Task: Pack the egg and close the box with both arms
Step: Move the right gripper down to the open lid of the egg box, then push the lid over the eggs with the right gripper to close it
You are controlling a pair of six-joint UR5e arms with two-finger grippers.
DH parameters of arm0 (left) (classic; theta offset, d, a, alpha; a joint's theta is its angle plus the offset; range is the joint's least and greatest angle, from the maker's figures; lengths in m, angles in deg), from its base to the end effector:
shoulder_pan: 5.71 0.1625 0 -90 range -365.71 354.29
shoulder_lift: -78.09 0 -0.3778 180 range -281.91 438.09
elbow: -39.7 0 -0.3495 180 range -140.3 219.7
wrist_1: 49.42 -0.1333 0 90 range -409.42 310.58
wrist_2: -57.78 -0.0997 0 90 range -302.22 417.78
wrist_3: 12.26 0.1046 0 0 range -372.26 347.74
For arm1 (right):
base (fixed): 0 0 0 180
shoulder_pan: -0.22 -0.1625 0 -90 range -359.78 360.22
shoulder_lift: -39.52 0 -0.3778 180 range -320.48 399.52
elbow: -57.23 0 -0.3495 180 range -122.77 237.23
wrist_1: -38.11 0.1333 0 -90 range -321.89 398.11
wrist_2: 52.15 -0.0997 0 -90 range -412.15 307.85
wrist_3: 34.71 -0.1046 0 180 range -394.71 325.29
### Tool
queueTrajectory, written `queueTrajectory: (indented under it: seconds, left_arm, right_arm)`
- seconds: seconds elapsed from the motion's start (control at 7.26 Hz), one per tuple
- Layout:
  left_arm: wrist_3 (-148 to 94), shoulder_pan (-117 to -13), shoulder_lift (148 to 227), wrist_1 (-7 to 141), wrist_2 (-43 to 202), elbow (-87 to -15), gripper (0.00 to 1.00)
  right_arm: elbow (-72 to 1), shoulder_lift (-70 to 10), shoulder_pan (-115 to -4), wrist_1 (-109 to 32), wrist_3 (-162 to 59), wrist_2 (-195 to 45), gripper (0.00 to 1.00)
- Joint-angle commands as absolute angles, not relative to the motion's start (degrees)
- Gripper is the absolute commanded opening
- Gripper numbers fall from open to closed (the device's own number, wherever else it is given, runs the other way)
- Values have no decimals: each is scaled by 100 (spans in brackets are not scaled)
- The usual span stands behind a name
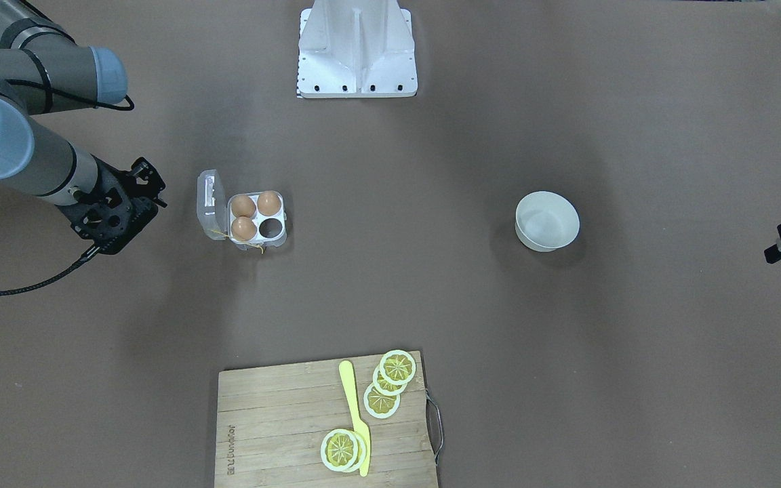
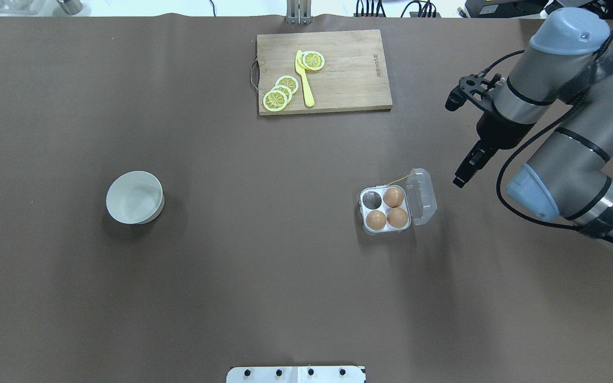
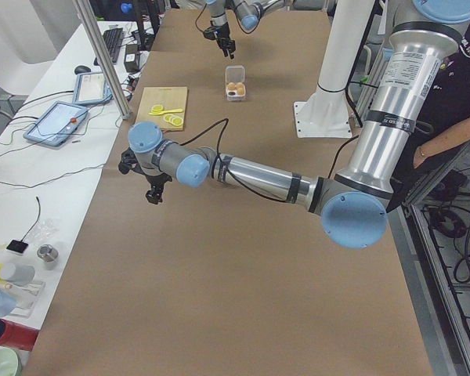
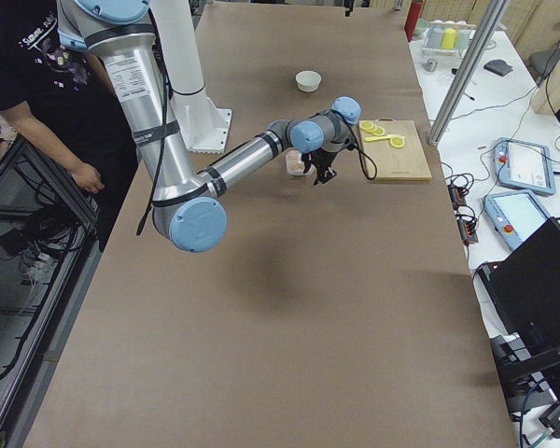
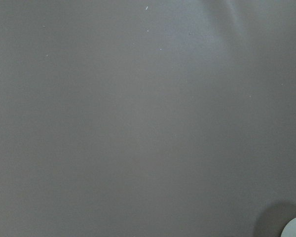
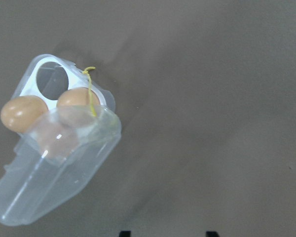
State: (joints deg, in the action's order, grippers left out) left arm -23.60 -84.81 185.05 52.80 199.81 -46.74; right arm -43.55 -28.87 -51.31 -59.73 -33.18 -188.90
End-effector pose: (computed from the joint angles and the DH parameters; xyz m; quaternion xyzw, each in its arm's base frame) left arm 0.0575 -0.5673 0.4578 0.1130 0.4581 0.0939 0.8767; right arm -0.3004 -0.4698 0.3503 0.0623 -0.4295 -0.3860 0.8140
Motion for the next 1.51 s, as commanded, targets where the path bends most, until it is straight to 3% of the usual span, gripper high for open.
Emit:
queueTrajectory:
  seconds: [0.0,0.28,1.38]
  left_arm:
    - [-2360,-8490,18505,5280,19955,-4670,82]
    - [-2360,-8481,18505,5280,19955,-4670,81]
    - [-2360,-8472,18505,5280,19955,-4652,80]
  right_arm:
    - [-4349,-2790,-4962,-5971,-3313,-18891,59]
    - [-4349,-2623,-4830,-5936,-3461,-18882,52]
    - [-4217,-2244,-4408,-5918,-4323,-18707,53]
